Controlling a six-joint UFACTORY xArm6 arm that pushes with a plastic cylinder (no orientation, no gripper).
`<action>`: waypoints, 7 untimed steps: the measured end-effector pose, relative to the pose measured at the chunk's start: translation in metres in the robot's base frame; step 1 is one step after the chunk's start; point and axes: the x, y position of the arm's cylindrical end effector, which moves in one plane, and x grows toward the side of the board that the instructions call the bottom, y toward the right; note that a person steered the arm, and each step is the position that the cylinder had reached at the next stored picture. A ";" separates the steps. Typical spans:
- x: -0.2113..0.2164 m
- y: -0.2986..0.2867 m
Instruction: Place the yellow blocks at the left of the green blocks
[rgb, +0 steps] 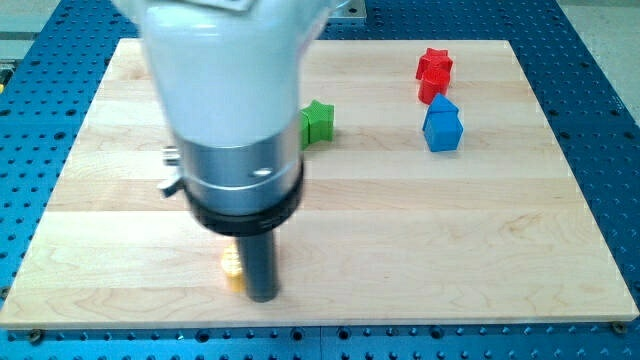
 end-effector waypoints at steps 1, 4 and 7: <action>-0.036 -0.009; -0.159 -0.001; -0.188 0.024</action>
